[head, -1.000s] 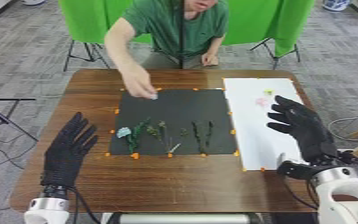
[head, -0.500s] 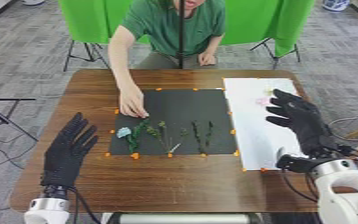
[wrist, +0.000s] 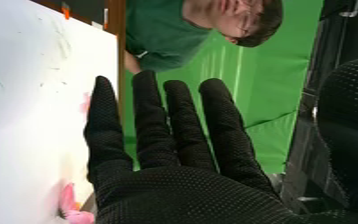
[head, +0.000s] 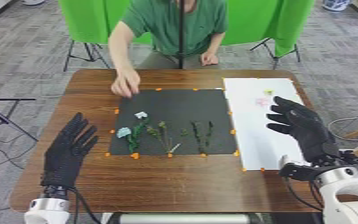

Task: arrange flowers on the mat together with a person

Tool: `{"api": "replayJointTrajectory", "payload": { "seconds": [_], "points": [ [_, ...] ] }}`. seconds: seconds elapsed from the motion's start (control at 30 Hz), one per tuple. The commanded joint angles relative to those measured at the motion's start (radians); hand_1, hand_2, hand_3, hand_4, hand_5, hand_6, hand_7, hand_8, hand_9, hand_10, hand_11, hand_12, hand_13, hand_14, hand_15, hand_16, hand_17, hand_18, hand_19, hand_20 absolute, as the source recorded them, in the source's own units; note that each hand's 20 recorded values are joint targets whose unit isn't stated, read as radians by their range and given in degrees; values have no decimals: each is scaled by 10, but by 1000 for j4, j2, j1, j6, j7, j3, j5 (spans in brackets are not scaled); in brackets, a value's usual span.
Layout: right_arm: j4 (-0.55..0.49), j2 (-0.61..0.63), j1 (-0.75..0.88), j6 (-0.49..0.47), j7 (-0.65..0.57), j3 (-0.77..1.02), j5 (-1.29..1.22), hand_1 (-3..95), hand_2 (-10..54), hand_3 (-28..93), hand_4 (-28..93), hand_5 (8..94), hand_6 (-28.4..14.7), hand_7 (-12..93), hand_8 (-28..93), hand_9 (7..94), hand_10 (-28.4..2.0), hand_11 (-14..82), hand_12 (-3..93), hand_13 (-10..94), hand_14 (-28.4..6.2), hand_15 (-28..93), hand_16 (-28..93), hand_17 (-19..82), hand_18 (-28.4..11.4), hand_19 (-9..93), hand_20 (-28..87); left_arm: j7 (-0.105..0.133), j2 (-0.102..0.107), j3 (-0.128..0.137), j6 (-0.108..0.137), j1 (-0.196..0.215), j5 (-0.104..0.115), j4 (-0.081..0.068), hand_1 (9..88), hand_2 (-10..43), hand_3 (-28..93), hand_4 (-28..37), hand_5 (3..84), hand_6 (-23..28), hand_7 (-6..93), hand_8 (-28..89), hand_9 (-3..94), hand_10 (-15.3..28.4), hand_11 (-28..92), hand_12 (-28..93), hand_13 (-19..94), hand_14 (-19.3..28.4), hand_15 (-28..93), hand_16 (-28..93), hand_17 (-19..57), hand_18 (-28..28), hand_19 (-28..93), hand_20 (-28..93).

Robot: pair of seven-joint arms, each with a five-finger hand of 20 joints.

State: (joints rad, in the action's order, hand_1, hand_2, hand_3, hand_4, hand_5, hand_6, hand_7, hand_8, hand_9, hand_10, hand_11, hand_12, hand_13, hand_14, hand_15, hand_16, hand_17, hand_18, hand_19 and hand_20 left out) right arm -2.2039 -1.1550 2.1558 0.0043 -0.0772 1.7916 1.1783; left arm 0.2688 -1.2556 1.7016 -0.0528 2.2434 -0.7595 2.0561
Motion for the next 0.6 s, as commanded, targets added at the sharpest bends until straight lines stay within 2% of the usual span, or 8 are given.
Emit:
{"api": "replayJointTrajectory", "payload": {
  "seconds": [0.03, 0.2, 0.3, 0.4, 0.6],
  "points": [
    [2, 2, 1, -6, 8, 1, 10, 197, -68, 828, -254, 368, -60, 141, -96, 342, -142, 109, 213, 309, -123, 215, 255, 79, -215, 453, 263, -8, -5, 4, -16, 6, -1, -3, 267, -46, 674, -283, 300, 36, 127, -84, 205, 96, 151, 137, 186, 126, 172, 54, -111, 210, 380, 89],
    [14, 17, -5, -2, 39, 4, 14, 197, -69, 829, -254, 369, -60, 143, -96, 347, -142, 112, 212, 313, -123, 219, 255, 80, -215, 454, 264, -9, 1, 9, -17, 3, 0, -5, 267, -46, 675, -283, 300, 36, 127, -84, 205, 96, 151, 138, 187, 127, 172, 54, -110, 210, 379, 89],
    [30, 56, -38, 51, 52, -9, 81, 200, -70, 830, -255, 374, -61, 145, -97, 356, -141, 116, 212, 325, -124, 226, 254, 86, -215, 456, 263, -11, 7, 7, -13, 1, 2, -6, 267, -47, 675, -283, 299, 36, 128, -84, 206, 96, 152, 138, 189, 129, 173, 53, -111, 212, 381, 89],
    [75, 152, -107, 122, 61, -51, 144, 209, -67, 828, -256, 378, -61, 148, -99, 368, -139, 125, 210, 345, -123, 243, 247, 97, -213, 459, 261, -19, 11, 7, -13, 1, 4, -6, 267, -47, 675, -283, 300, 36, 127, -84, 207, 97, 153, 138, 190, 130, 176, 53, -111, 212, 381, 88],
    [212, 328, -242, 222, 83, -87, 805, 275, -86, 843, -279, 402, -43, 224, -138, 400, -123, 191, 196, 364, -106, 347, 183, 133, -201, 533, 276, -15, 6, 2, -21, 0, -6, -6, 267, -48, 676, -283, 299, 35, 128, -84, 207, 97, 152, 137, 190, 130, 178, 51, -112, 212, 381, 88]
  ]
}}
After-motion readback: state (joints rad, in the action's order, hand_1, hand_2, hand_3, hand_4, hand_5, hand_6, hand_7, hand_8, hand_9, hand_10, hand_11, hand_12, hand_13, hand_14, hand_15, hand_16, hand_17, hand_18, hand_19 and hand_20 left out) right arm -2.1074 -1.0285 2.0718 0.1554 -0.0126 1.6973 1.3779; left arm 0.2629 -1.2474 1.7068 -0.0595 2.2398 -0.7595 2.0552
